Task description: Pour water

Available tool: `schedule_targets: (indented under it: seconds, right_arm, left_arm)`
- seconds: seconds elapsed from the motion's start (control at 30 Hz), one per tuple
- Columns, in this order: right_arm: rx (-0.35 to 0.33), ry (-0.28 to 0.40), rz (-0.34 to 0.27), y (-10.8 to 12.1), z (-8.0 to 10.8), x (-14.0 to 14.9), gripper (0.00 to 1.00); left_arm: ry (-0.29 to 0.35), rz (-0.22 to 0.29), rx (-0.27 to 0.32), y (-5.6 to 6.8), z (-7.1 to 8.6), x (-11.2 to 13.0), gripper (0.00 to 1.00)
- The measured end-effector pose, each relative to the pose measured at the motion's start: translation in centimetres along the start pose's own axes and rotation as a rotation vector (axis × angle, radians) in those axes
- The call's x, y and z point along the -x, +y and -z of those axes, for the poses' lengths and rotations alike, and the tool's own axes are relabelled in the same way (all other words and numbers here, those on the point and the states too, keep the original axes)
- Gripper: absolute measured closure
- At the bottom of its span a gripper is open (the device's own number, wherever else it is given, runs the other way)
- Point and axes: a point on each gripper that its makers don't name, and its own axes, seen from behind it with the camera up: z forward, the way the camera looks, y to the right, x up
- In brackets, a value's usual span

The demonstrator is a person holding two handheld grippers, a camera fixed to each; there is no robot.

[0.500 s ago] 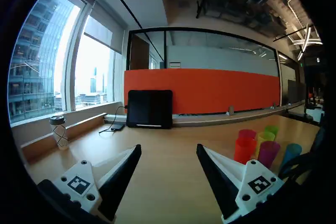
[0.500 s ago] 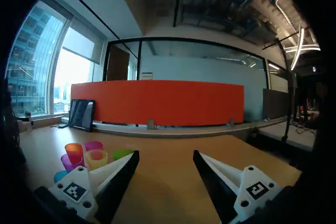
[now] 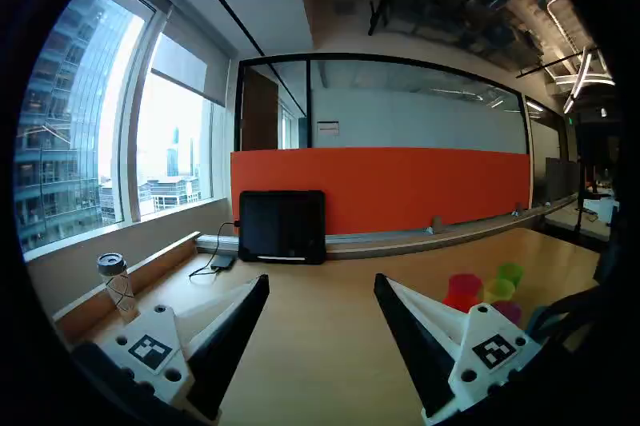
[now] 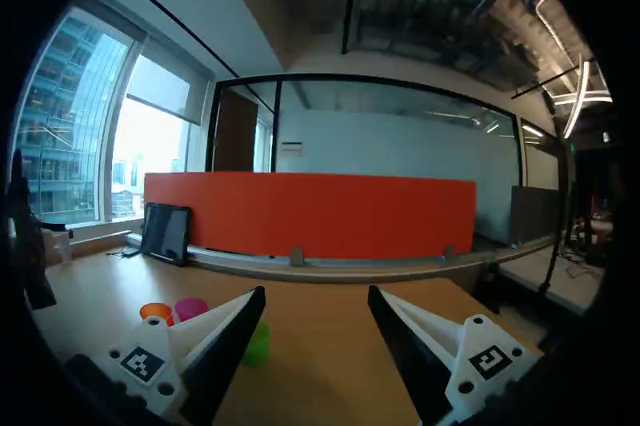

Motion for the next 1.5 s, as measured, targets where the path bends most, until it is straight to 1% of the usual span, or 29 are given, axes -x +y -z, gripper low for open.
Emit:
schedule_targets:
  seconds: [0.17,0.4,0.47,0.67,0.8,1.1,1.3,1.5]
  right_arm:
    - [-0.022,-0.022,0.000,-0.1,-0.5,-2.4,0.01]
    - [-0.045,-0.030,0.007,-0.3,-1.0,-5.4,0.01]
    - [-0.051,-0.030,0.012,-0.4,-1.1,-6.1,0.01]
    - [-0.050,-0.035,0.009,0.0,-1.8,-8.3,0.01]
    - [-0.063,-0.033,0.000,-0.2,-1.9,-9.2,0.01]
    - [-0.119,-0.048,-0.030,-0.4,-2.0,-9.4,0.01]
    - [-0.186,-0.054,-0.035,-0.5,-2.0,-9.6,0.01]
    - [-0.267,-0.070,-0.002,-1.3,-1.6,-9.5,0.01]
  left_arm:
    - [-0.006,0.020,0.028,0.3,-0.7,-3.1,0.02]
    - [0.002,0.017,0.056,0.5,-1.3,-7.7,0.02]
    - [0.004,0.014,0.070,0.7,-1.4,-8.9,0.02]
    - [0.013,-0.016,0.119,2.0,-1.7,-11.9,0.03]
    - [0.007,-0.030,0.150,3.0,-1.8,-12.5,0.03]
    - [-0.019,-0.060,0.256,5.8,-2.2,-11.8,0.03]
    - [-0.037,-0.061,0.343,7.6,-1.9,-11.2,0.02]
    - [-0.043,-0.065,0.422,9.3,-1.5,-10.9,0.02]
